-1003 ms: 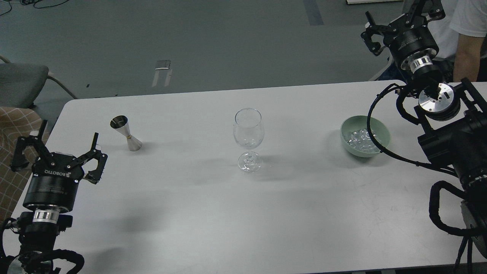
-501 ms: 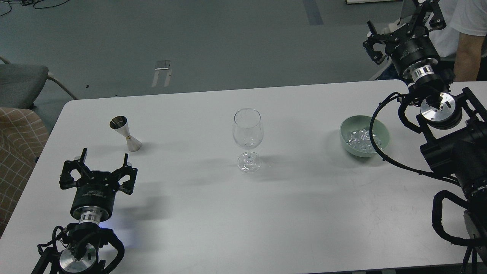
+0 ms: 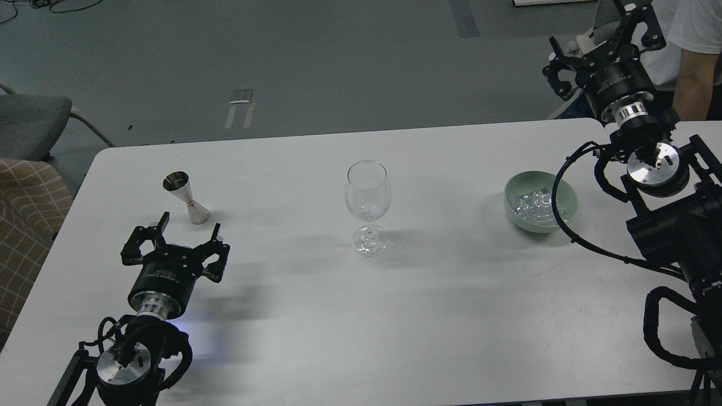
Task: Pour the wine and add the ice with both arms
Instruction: 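Lower the left gripper toward the silver jigger cup, then close the left gripper around the silver jigger cup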
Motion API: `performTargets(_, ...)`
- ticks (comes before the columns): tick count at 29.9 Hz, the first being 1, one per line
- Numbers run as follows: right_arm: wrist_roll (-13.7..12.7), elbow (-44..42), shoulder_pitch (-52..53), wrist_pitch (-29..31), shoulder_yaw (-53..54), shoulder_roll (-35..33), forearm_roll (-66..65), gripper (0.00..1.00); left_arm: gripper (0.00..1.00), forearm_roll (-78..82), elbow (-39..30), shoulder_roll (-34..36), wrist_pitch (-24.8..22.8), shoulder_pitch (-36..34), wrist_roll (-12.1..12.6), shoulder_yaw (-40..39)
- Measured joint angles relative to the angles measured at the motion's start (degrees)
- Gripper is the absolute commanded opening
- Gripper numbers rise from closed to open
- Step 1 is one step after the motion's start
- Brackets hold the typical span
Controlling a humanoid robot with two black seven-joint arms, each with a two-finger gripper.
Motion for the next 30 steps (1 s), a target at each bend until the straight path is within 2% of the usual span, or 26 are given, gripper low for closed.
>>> performTargets(5, 0.0, 0.0, 0.0, 0.0, 0.0, 0.0, 0.0, 1.0, 0.92, 0.0, 0.7, -0.1, 3.1, -3.1, 0.5, -0.2)
performTargets(11, 0.0, 0.3, -0.4, 0.0, 0.0, -0.3, 0.0, 1.0, 0.73, -0.2, 3.8, -0.1, 4.2, -5.1, 0.2, -0.8)
performTargets(12, 0.0, 0.3, -0.4, 0.0, 0.0, -0.4, 0.0, 1.0, 0.66, -0.2, 3.9, -0.1, 4.4, -5.2, 0.1, -0.9)
performTargets(13, 0.0, 0.3, -0.5, 0.0, 0.0, -0.5, 0.0, 1.0, 0.65, -0.2, 4.0, -0.2, 4.7, -5.3, -0.1, -1.2)
performTargets(20, 0.0, 1.2, -1.4, -0.6, 0.0, -0.6, 0.0, 1.0, 0.61, -0.2, 5.7, -0.6, 6.8, -7.4, -1.5, -3.3)
performTargets(24, 0.3, 2.0, -2.3, -1.2, 0.0, -0.7, 0.0, 1.0, 0.57, -0.3, 7.5, -0.7, 6.9, -9.1, -1.7, -3.6)
performTargets(30, 0.3, 2.4, -2.7, -1.4, 0.1, -0.7, 0.0, 1.0, 0.57, -0.3, 11.1, -0.7, 7.0, -10.7, -1.8, -3.6)
